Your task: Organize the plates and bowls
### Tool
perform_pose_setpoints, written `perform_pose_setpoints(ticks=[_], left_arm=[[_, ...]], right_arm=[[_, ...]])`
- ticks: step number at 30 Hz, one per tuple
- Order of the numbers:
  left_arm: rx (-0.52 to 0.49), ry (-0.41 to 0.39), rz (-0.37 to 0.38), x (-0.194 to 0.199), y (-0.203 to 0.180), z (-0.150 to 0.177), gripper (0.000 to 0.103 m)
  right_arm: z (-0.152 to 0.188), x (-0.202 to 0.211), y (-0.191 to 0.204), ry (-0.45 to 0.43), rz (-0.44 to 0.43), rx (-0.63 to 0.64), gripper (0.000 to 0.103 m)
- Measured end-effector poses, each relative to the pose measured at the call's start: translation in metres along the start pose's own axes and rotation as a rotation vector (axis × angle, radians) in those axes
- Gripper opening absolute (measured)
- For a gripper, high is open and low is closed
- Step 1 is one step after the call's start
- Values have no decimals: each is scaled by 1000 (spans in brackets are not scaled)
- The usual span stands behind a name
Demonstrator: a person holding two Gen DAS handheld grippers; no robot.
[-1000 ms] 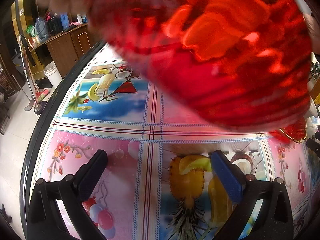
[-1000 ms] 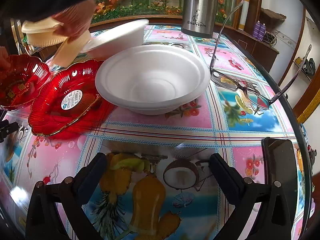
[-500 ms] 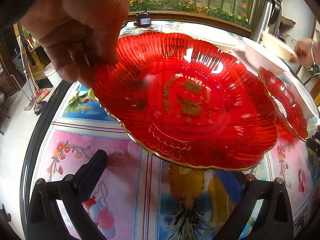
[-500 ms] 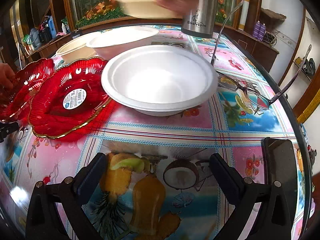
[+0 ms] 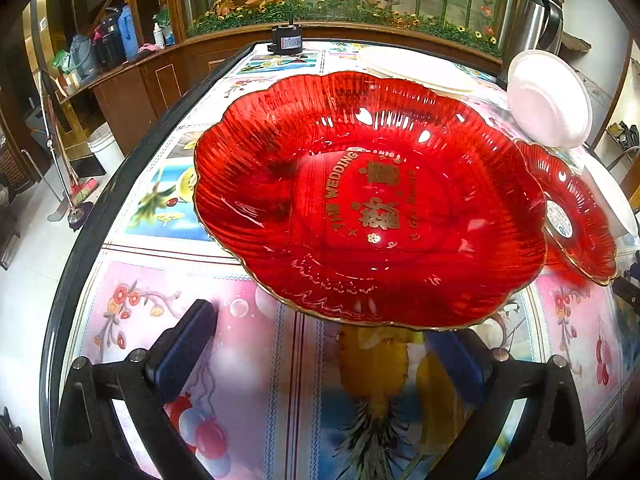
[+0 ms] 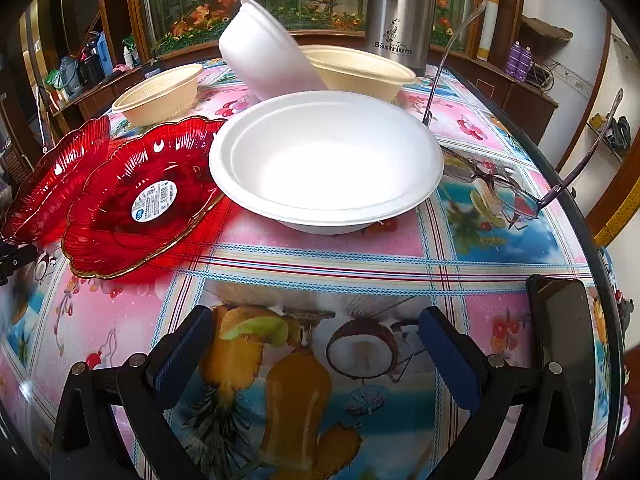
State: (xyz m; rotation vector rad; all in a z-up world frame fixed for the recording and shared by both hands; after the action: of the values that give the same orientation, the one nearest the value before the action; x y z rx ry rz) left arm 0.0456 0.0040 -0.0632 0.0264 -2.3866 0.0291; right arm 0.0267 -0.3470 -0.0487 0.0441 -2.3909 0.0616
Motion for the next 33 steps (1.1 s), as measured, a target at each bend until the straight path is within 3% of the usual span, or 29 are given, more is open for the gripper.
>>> perform_pose_setpoints(ticks=[22,26,33], left_arm=[[2,0,-1,0,3,1,103],[14,3,-20,1,4,1,103],[53,82,-64,19,-7,19,103]], right_arm=[[-3,-3,4,0,-5,7,103],[-3,-3,5,8,-37,36,103],[1,-1,2,90,-97,68,103]])
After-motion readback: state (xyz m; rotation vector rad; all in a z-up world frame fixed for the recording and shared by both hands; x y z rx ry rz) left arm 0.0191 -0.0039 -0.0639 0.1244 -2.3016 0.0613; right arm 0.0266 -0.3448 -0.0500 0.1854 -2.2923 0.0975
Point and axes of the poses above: each gripper's, at about its wrist camera, not at the fingertips, and x roughly against the way its jaws point, y to its left, z to its underside, the point moved 8 cm from there along -x, roughly the way its jaws point, and after that the axes turned 11 degrees about -y, right-handed, at the moved point
